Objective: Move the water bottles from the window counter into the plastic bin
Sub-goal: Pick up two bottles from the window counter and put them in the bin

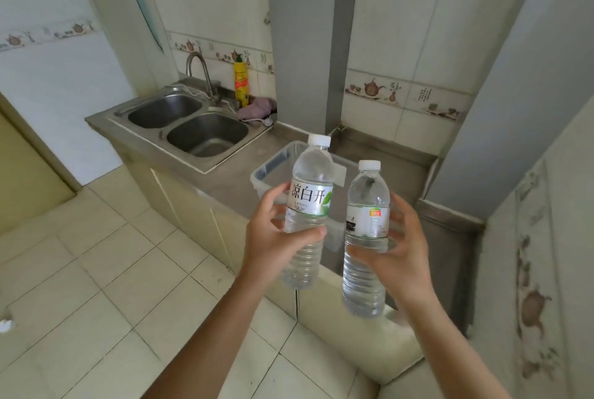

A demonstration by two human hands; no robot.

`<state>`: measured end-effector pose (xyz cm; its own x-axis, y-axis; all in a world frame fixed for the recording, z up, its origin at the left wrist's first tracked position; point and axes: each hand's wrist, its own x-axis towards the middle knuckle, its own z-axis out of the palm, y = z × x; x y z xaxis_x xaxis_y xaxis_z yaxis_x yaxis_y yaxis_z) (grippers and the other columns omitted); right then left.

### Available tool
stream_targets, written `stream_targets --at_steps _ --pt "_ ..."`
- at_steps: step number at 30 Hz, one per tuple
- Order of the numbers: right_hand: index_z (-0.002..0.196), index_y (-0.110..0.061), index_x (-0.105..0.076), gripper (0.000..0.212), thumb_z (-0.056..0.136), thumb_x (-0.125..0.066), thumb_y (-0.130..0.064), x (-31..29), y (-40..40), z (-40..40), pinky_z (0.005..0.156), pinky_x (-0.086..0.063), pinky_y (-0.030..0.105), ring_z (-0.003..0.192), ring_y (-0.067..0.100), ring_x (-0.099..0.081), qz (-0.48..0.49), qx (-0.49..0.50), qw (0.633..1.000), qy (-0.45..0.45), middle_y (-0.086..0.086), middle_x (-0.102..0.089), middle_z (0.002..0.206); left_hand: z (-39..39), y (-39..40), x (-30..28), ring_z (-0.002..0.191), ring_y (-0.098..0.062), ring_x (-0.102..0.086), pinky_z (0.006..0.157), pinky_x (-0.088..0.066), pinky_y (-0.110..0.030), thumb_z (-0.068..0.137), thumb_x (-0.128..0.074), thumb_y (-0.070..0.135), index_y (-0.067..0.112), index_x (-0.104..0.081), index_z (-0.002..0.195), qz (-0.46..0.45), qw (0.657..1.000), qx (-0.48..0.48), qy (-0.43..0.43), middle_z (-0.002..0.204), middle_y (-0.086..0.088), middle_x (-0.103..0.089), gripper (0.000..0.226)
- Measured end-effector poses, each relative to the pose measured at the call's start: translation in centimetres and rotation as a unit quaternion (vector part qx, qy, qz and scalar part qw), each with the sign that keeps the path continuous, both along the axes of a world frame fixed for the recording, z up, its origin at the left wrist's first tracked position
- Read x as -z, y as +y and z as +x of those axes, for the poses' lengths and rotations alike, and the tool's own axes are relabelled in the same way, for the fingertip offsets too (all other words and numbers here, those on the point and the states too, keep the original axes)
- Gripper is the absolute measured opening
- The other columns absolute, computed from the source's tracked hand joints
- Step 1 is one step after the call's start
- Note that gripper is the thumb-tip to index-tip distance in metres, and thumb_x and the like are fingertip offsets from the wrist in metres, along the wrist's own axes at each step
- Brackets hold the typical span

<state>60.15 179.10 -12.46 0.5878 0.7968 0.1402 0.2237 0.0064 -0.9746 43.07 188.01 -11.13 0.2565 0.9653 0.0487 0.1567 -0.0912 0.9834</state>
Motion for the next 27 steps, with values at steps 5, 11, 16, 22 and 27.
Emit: stream_targets --at_steps 5,11,16,22,27 --pt "0.137 -0.037 -0.036 0.107 0.052 -0.087 0.004 -0.8 6.3 3.9 0.066 -0.051 0.015 0.092 -0.001 -0.062 0.02 0.042 0.999 0.02 -0.02 -0.056 0.109 5.1 7.5 -1.3 0.096 -0.009 -0.068 0.075 -0.054 -0.026 0.054 -0.094 0.012 0.056 -0.049 0.11 0.007 0.999 0.052 -0.003 0.11 0.011 -0.068 0.084" --pt "0.127 -0.043 -0.044 0.101 0.049 -0.086 0.007 -0.7 14.0 7.7 0.064 -0.052 0.012 0.091 -0.002 -0.063 0.041 0.086 0.995 0.018 -0.001 -0.056 0.123 11.1 16.6 0.1 0.102 -0.007 -0.064 0.083 -0.054 -0.03 0.056 -0.093 0.009 0.043 -0.053 0.111 -0.003 0.991 0.132 0.011 0.116 0.012 -0.065 0.076" --pt "0.11 -0.056 -0.042 0.098 0.048 -0.089 0.003 0.7 19.9 10.2 0.067 -0.051 0.01 0.094 -0.003 -0.062 0.024 0.12 0.992 0.015 0.004 -0.054 0.125 15.4 23.1 3.5 0.099 -0.004 -0.065 0.078 -0.054 -0.022 0.054 -0.094 0.005 0.037 -0.051 0.108 -0.019 0.979 0.199 0.04 0.109 0.018 -0.064 0.076" --pt "0.136 -0.031 -0.038 0.1 0.056 -0.085 0.007 3.5 24.1 12.3 0.07 -0.047 0.007 0.092 -0.009 -0.059 -0.02 0.128 0.991 0.032 -0.008 -0.053 0.123 18.4 28.9 7.2 0.09 0.0 -0.065 0.067 -0.051 -0.011 0.052 -0.093 0.001 0.035 -0.051 0.1 -0.022 0.969 0.229 0.085 0.099 0.018 -0.065 0.072" --pt "0.14 -0.035 -0.034 0.102 0.06 -0.083 0.003 5.7 25.8 12.8 0.079 -0.049 0.011 0.103 0.0 -0.056 -0.073 0.153 0.985 0.025 -0.009 -0.048 0.124 18.9 30.4 9.8 0.078 0.017 -0.062 0.061 -0.045 -0.002 0.053 -0.091 -0.002 0.035 -0.05 0.094 -0.034 0.961 0.251 0.111 0.092 0.019 -0.065 0.068"
